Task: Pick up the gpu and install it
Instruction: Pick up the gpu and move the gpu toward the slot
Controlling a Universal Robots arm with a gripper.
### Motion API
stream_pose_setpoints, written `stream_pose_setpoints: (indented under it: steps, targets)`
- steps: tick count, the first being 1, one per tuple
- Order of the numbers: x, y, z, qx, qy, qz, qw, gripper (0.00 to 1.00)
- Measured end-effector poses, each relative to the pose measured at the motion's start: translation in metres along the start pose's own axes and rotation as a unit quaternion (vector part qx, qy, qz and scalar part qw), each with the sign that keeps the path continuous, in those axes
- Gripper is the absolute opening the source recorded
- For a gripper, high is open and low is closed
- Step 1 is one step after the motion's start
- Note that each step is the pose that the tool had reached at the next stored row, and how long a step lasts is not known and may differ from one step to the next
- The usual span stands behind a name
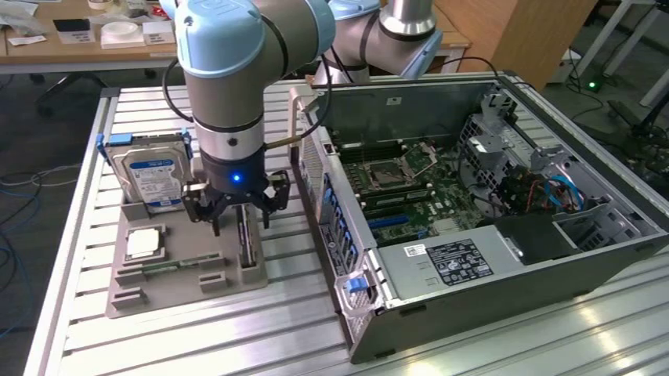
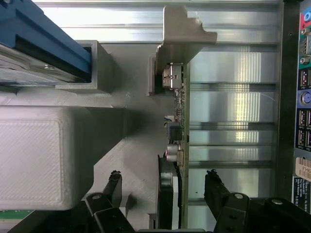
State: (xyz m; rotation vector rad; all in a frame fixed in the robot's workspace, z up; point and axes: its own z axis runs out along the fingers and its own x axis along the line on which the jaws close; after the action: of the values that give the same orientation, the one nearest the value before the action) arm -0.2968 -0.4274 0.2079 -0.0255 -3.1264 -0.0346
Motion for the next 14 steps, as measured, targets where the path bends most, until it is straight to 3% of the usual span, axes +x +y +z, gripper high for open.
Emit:
stream_pose_setpoints:
  steps: [8,9,12,14]
  targets:
    - [0.0000,0.0000,0.0001,0.0001,0.0000,0.000,1.0000,0.76]
    - [0.0000,-0.0001,0.0000,0.0002,0.0000,0.000,1.0000,0.70]
    - [-0.0001,-0.0002,0.0001,0.0010,-0.0001,0.000,1.0000,0.64]
    - [-0.0001,-0.0002,0.0001,0.0013,-0.0001,0.000,1.0000,0.53]
